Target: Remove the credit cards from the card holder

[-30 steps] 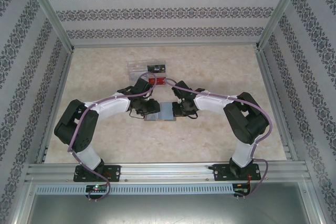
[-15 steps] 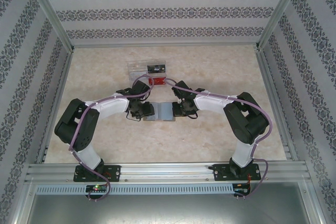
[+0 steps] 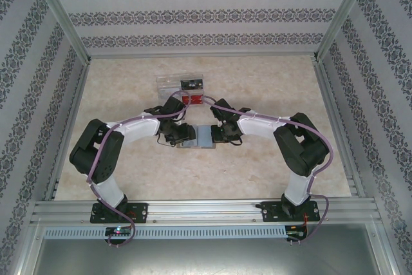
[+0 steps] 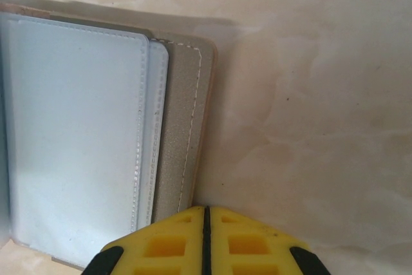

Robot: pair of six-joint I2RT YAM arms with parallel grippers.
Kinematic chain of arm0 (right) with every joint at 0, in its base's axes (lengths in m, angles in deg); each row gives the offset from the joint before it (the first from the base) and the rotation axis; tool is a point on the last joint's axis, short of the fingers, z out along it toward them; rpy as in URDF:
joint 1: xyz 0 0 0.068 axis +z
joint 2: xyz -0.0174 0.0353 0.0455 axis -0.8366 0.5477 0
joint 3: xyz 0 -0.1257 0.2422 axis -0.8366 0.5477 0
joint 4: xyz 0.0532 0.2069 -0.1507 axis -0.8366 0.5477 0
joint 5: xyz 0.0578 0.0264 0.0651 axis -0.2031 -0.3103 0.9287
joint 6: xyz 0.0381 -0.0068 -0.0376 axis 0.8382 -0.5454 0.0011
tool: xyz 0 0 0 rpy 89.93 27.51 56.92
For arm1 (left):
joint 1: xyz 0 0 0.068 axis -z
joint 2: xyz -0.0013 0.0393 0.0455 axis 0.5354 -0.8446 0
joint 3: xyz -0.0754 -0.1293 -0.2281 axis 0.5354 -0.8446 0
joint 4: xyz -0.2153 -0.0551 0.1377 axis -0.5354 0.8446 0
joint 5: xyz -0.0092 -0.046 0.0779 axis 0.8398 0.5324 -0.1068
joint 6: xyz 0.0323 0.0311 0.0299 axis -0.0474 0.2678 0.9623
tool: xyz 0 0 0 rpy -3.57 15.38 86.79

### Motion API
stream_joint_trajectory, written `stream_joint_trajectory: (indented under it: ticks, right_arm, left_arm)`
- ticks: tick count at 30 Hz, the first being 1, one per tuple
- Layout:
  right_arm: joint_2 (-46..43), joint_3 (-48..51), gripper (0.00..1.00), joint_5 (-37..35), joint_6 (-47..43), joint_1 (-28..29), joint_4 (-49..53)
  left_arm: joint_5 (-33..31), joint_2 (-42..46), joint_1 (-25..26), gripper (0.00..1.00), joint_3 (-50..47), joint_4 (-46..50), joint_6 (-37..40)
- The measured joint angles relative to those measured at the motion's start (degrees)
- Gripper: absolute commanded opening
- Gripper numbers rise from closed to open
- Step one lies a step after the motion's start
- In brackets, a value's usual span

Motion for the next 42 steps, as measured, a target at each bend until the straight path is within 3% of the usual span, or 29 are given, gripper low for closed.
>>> stream_joint_trajectory:
  ticks: [10, 26, 42]
  right_arm:
    - [0.0, -0.1, 0.00, 0.0, 0.0, 0.0, 0.1]
    - [0.0, -0.1, 0.00, 0.0, 0.0, 0.0, 0.1]
    - [0.0, -0.1, 0.00, 0.0, 0.0, 0.0, 0.1]
  left_arm:
    - [2.1, 0.0, 1.0, 0.51, 2.5, -1.1, 0.3]
    - [-6.8, 2.5, 0.8, 0.51, 1.3, 4.0, 0.5]
    - [-6.3, -0.8, 0.8, 0.51, 1.3, 4.7, 0.5]
